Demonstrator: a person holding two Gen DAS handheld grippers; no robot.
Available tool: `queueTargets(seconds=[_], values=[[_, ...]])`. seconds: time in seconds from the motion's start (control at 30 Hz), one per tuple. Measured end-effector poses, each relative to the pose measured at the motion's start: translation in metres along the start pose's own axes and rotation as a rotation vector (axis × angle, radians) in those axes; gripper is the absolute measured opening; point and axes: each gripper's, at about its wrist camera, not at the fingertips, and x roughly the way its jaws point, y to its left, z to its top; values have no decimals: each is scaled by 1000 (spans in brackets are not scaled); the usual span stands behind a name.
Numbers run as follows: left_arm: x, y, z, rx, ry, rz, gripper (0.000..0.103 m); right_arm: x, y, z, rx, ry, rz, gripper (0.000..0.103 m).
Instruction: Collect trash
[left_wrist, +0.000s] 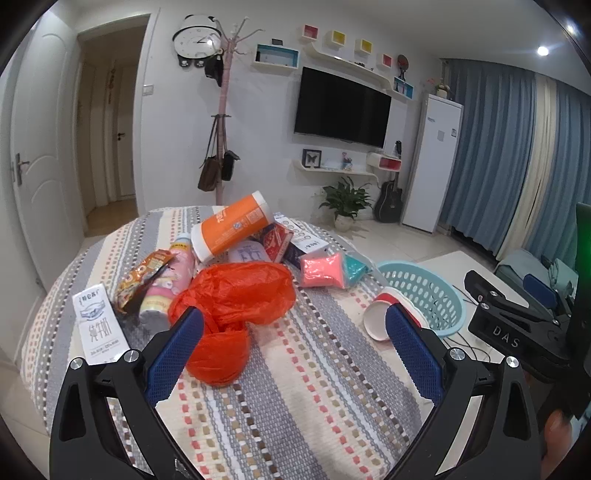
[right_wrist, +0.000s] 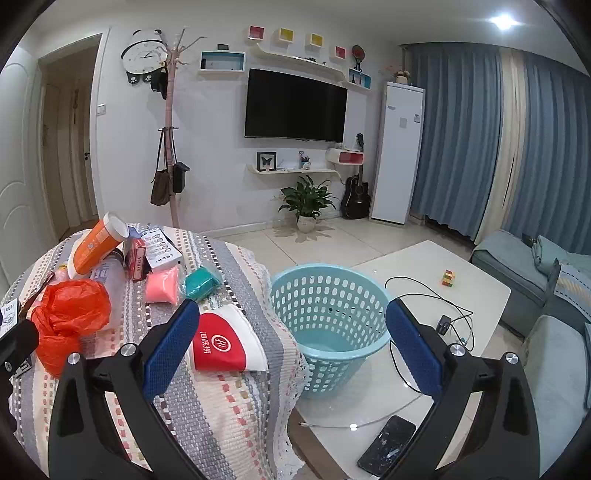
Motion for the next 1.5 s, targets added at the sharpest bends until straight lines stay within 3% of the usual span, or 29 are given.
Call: queueTargets(seconds=[1.5], values=[[1, 3, -3, -21, 10, -19, 95, 1, 3, -2, -2, 21, 21, 96]])
